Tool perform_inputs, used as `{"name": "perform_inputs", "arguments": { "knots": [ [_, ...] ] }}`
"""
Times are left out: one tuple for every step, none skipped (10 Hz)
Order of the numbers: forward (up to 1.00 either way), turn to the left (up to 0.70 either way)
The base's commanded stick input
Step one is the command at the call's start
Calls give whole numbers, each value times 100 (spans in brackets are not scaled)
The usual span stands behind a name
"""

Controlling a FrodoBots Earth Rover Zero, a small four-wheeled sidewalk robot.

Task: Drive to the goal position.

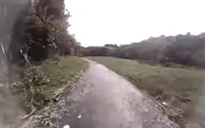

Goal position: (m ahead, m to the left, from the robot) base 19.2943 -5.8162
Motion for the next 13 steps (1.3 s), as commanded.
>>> {"name": "perform_inputs", "arguments": {
  "knots": [
    [100,0],
    [100,2],
    [100,11],
    [100,14],
    [100,12],
    [100,2],
    [100,0],
    [100,0],
    [100,0],
    [100,0],
    [100,0],
    [100,0],
    [100,0]
  ]
}}
